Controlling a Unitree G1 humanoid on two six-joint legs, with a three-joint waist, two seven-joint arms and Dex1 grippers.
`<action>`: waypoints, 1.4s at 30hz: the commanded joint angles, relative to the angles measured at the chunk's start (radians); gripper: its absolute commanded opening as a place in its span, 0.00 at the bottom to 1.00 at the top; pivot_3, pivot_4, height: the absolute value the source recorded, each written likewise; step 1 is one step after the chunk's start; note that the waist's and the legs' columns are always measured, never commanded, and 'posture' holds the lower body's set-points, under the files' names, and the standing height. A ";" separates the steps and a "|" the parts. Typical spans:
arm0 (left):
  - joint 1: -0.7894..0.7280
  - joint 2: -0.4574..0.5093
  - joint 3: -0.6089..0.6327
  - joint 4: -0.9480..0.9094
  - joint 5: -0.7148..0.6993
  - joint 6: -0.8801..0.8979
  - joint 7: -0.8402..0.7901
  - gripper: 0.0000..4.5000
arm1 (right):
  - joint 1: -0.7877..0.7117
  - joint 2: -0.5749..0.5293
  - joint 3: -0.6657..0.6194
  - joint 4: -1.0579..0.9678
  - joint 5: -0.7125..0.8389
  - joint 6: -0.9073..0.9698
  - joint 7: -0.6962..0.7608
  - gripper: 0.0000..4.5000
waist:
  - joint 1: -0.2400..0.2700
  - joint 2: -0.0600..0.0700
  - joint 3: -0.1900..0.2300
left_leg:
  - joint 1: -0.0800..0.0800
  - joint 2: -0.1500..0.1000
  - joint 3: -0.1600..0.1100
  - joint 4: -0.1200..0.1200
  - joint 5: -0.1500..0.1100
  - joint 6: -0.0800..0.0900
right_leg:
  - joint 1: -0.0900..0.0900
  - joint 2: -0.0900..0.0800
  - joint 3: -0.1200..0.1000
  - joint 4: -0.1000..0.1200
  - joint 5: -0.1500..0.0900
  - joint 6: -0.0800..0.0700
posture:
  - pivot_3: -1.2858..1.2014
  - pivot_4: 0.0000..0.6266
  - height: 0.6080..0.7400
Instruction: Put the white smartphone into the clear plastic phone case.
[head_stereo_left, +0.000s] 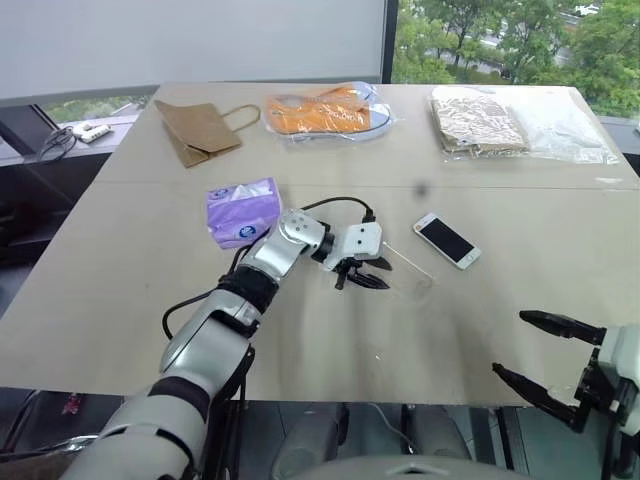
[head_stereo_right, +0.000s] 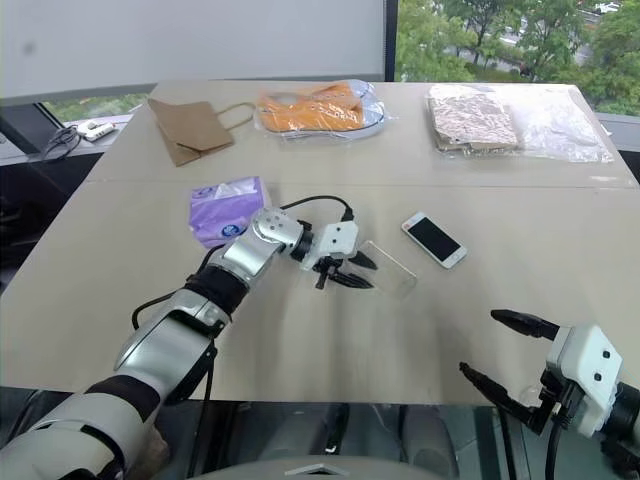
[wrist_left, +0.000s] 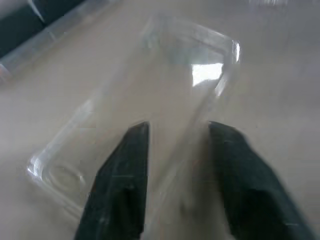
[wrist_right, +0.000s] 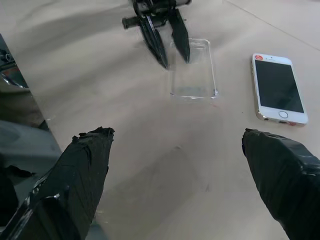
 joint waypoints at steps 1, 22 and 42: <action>-0.022 -0.006 0.004 0.101 0.043 -0.055 -0.052 0.03 | 0.019 0.014 -0.022 -0.049 0.009 -0.021 -0.011 1.00 | 0.000 0.000 0.000 | 0.000 0.000 0.000 0.000 0.000 0.001 | 0.000 0.000 0.000 0.000 0.000 0.000 | 0.52 0.24 1.00; 0.369 0.230 0.125 -0.766 -0.068 0.647 0.086 0.01 | -0.210 -0.010 0.094 0.016 -0.032 0.096 -0.199 1.00 | -0.001 0.001 0.000 | 0.002 0.002 -0.001 0.001 -0.002 0.003 | 0.000 0.001 0.001 0.002 0.000 0.000 | 0.52 0.24 1.00; 0.337 0.156 0.167 -0.847 -0.148 0.736 0.172 0.60 | -0.846 -0.079 0.422 0.319 -0.067 0.516 -0.424 1.00 | -0.002 0.000 0.000 | -0.002 0.000 -0.001 0.001 0.001 -0.002 | -0.002 -0.001 0.001 0.000 0.000 0.000 | 0.52 0.24 1.00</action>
